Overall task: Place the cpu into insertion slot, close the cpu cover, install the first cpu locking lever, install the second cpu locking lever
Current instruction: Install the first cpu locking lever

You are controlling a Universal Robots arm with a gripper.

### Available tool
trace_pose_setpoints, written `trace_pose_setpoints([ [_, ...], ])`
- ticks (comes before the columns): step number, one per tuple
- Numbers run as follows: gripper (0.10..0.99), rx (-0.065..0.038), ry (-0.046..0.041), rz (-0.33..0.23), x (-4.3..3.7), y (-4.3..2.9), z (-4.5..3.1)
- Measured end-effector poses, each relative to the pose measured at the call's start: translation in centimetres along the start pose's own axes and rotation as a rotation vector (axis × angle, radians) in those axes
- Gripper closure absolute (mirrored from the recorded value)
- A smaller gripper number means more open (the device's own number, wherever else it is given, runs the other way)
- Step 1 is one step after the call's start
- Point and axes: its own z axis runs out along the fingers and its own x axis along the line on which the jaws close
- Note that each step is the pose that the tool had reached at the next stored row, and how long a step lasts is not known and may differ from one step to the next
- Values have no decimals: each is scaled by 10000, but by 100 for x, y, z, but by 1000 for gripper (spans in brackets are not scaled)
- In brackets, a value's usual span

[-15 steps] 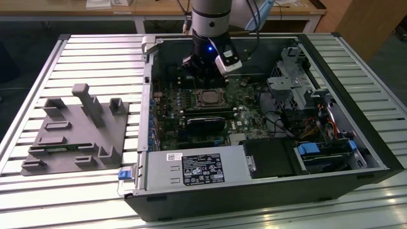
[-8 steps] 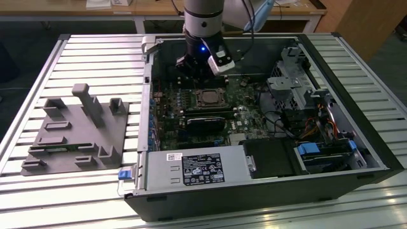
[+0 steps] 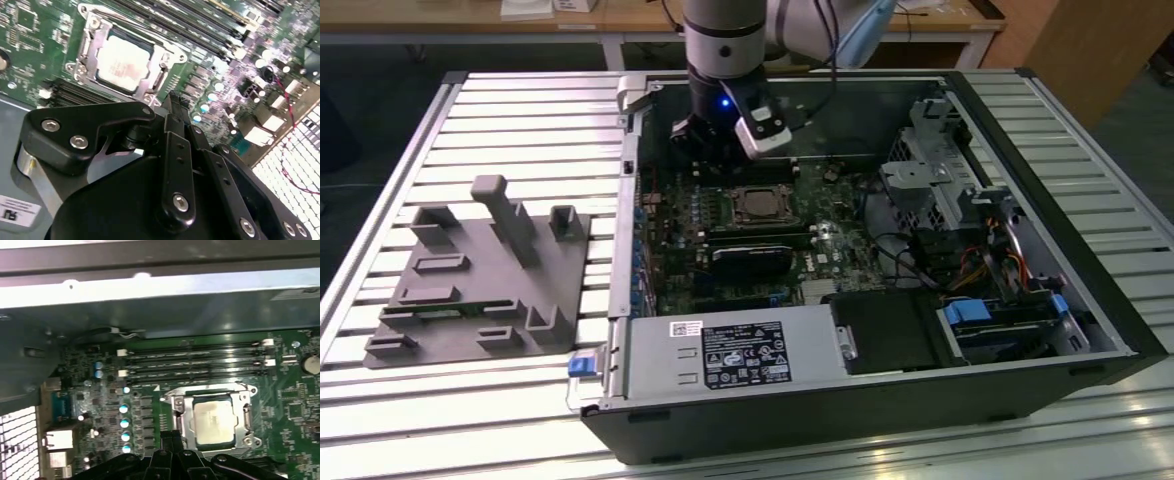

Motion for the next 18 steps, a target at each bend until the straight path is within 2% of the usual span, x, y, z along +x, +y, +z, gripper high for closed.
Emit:
trace_pose_setpoints([
  [4,980,-7,1,0,58,-5,-2],
  [6,980,-58,5,2,73,-7,-2],
  [15,980,-702,64,18,106,-10,-3],
  [18,980,-818,74,21,129,-12,-3],
])
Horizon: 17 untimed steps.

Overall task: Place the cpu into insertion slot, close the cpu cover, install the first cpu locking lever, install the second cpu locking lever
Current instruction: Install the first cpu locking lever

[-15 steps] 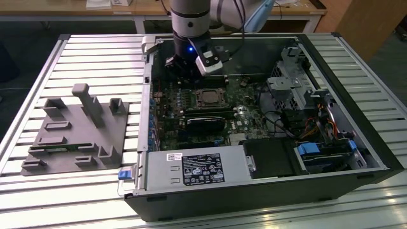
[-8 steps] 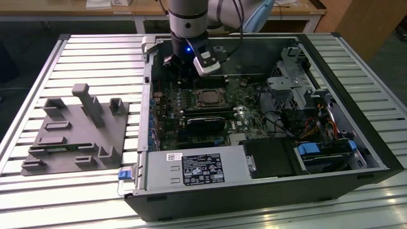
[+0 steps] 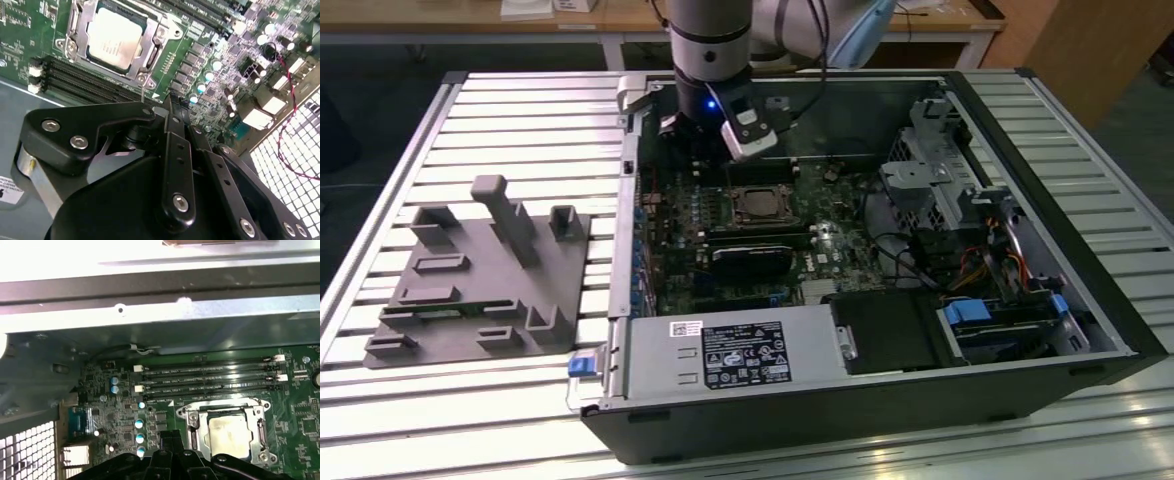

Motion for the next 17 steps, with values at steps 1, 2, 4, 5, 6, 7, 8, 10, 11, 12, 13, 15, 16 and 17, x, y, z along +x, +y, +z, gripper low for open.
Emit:
trace_pose_setpoints([
  [1,980,-49,4,2,8,-1,0],
  [2,980,-102,9,3,16,-1,-1],
  [4,980,-275,25,5,29,-3,-1],
  [5,980,-391,35,10,35,-3,-1],
  [6,980,-518,48,14,40,-4,-1],
  [7,980,-659,60,17,44,-4,-1],
  [8,980,-798,71,21,47,-4,-1],
  [10,980,-1086,98,28,52,-5,-1],
  [11,980,-1196,109,31,53,-5,-1],
  [12,980,-1260,113,32,53,-5,0],
  [13,980,-1296,117,34,53,-5,0],
  [15,980,-1335,120,35,53,-4,0],
  [16,980,-1336,121,36,53,-4,0],
  [17,980,-1338,122,33,48,-4,0],
])
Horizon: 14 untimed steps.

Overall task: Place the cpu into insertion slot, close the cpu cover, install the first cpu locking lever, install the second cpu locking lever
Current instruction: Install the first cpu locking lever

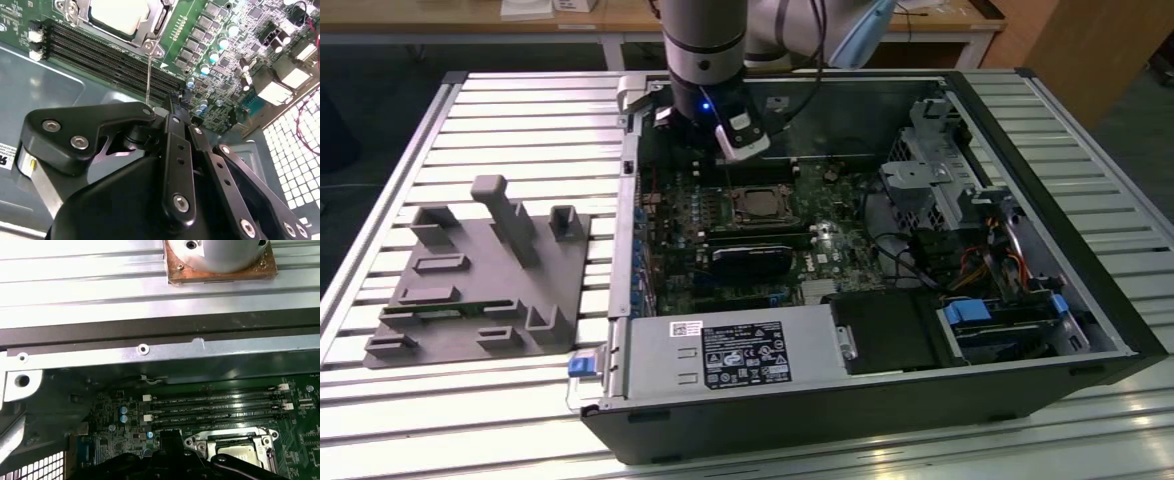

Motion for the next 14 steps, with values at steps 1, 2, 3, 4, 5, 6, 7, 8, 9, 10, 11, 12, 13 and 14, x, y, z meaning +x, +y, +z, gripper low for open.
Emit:
trace_pose_setpoints([
  [1,980,0,0,-1,-12,1,0],
  [2,980,0,0,0,-31,2,1],
  [3,980,0,0,1,-54,5,2],
  [4,980,1,0,1,-80,7,3],
  [5,980,0,-1,2,-110,10,4],
  [6,980,0,-1,0,-142,13,5],
  [7,980,0,-1,0,-177,16,6],
  [8,980,0,-1,2,-216,19,7],
  [9,980,1,-1,1,-255,23,8],
  [10,980,1,-1,0,-294,26,9],
  [11,980,1,0,1,-334,30,10],
  [12,980,1,-1,2,-375,34,12],
  [13,980,1,-1,0,-413,37,13],
  [14,980,1,0,1,-449,41,14],
])
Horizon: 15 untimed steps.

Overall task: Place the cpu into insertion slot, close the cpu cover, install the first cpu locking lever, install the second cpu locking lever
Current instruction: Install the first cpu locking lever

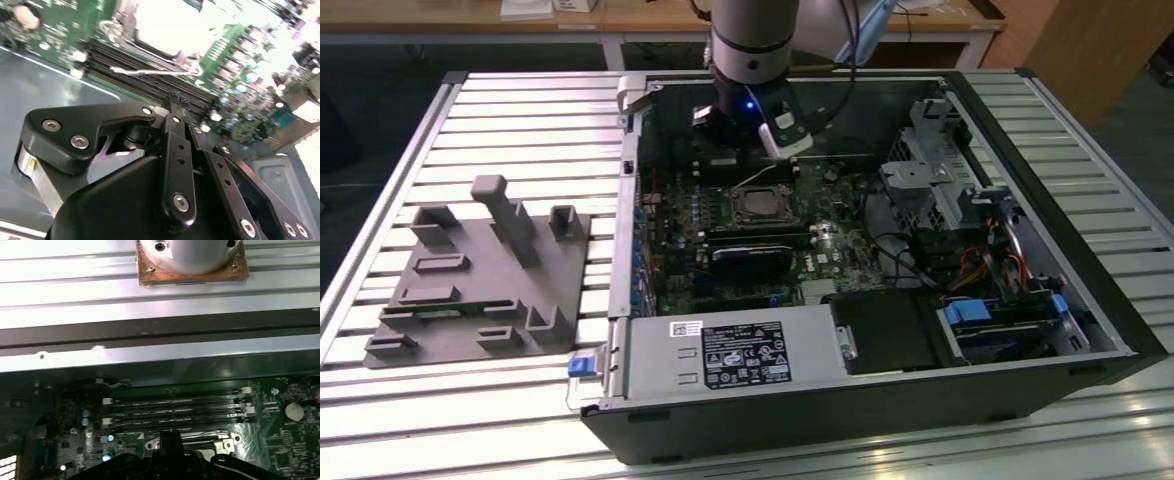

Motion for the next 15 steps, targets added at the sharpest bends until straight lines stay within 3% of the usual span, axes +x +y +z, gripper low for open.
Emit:
trace_pose_setpoints([
  [4,980,9,-3,4,-83,7,2],
  [7,980,174,-30,3,-83,8,3],
  [10,980,312,-109,0,-83,7,5],
  [15,980,353,-414,-53,-83,1,26],
])
